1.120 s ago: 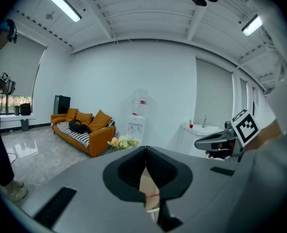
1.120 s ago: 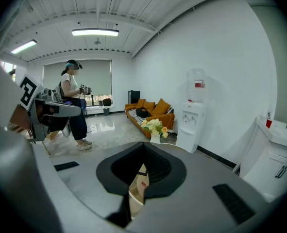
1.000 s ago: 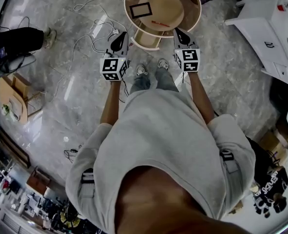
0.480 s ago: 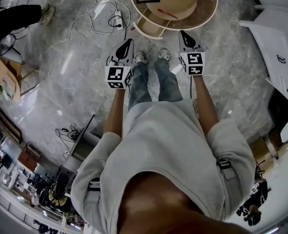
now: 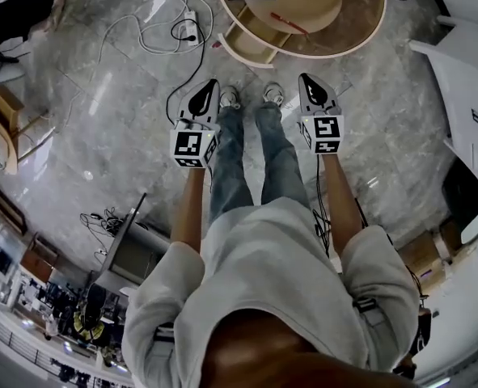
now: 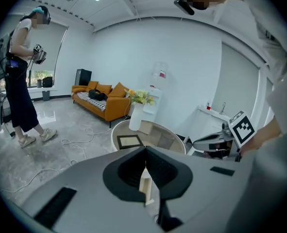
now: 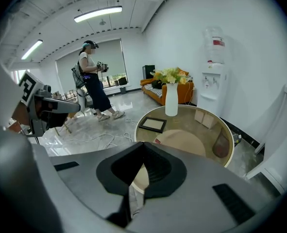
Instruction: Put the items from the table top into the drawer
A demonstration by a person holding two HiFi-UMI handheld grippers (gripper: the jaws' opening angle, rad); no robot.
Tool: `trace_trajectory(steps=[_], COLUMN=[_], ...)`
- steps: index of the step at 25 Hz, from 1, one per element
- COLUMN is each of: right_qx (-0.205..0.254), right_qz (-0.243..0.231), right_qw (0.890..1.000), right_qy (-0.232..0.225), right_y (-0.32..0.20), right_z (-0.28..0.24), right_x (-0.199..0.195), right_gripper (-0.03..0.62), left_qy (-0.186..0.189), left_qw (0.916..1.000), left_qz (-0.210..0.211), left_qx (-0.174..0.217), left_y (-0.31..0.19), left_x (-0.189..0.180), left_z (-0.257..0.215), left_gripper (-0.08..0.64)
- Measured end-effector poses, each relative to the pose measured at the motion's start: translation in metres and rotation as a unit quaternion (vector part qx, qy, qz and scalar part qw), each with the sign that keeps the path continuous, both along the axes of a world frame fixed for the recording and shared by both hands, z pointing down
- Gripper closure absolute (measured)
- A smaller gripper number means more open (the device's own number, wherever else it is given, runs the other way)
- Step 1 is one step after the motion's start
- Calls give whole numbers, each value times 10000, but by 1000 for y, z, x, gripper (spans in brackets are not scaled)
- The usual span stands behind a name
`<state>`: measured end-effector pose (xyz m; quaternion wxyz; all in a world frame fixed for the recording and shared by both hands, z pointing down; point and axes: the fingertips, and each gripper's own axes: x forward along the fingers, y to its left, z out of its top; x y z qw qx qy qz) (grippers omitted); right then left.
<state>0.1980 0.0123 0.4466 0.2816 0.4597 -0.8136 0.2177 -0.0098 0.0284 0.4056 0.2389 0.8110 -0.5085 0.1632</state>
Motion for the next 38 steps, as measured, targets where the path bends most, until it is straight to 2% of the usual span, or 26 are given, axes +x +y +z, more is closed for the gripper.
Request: trace_trajectory(steps=[10,17,21,28,33,36,38], right_qx=[-266,-194,-170,-134,-219,-318,-441], right_qz=[-265,-406,-735,-1721,-2068,-2396,-2572], right_qw=[9990,9981,9944,9725,9585,9433,9350], right_qy=[255,425,737,1563,1948,2275,2402], right_y=[13,-15,-37,-71,-93,-101,-107], right_z=[89,112,121,143,161,175,184], right_x=[-17,-24,-27,-20,-19,-17,-16], right_gripper=[569,569,569,569,568,565,521], left_qy=[190,320,370,417,419,407,403], left_qw=[9991,9988,9987,9983,9982,9983,9983], left_qz=[-194,-224,-203,-228,-269,-270,-286], left_qx=[-318,-296,-290,-341,-336,-318,-313], left_y=[30,31,33,41,39,38,37], left_x=[-23,-20,-16,-11,-14,-16,-18], left_z=[89,112,115,114,117,116,116], left_gripper=[545,545,545,545,545,545,545])
